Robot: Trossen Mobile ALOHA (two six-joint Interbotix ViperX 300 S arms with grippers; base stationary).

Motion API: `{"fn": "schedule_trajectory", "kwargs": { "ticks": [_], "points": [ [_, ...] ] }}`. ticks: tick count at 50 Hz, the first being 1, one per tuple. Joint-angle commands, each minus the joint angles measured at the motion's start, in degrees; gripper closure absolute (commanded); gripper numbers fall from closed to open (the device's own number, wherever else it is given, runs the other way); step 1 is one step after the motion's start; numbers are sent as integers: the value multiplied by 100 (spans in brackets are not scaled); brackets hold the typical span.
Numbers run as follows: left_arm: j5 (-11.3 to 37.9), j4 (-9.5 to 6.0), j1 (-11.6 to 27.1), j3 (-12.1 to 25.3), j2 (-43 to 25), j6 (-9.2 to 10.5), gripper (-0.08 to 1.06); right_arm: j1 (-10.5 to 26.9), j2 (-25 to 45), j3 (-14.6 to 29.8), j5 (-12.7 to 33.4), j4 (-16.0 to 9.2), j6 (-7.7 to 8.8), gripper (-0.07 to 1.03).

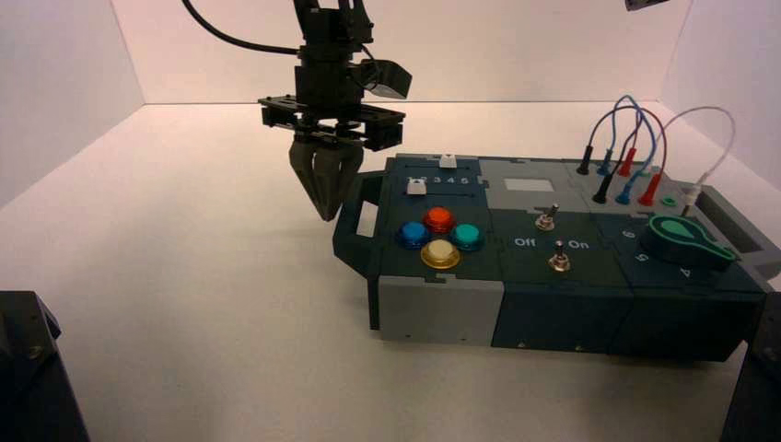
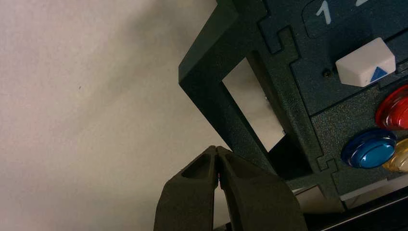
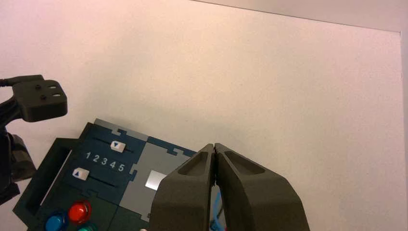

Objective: Move the box to the right.

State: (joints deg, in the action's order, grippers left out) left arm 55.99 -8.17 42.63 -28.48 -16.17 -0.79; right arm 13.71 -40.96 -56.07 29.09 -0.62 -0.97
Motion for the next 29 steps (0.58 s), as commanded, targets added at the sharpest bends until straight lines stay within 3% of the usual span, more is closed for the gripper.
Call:
{"fn": "schedule_trajectory", "kwargs": {
  "ticks": [1, 16, 17, 20, 21, 29],
  "points": [
    [-246, 0, -9, -35, 290, -18, 101, 9, -18, 79, -79, -9, -18, 98],
    [-703, 237, -1573, -844, 1969, -176, 101, 9, -26, 53, -149, 0, -9, 98],
    [-729, 264, -1819, -932, 2268, -255, 101, 9, -35, 53, -158, 0, -9, 98],
    [-773, 290, -1951, -993, 2435, -334, 101, 9, -44, 53, -158, 0, 0, 98],
    [-958, 299, -2250, -1178, 2751, -492, 101, 9, -105, 26, -185, 9, 0, 98],
    [-1160, 237, -2329, -1354, 3023, -492, 101, 9, -185, -26, -431, 35, 9, 98]
  ]
}}
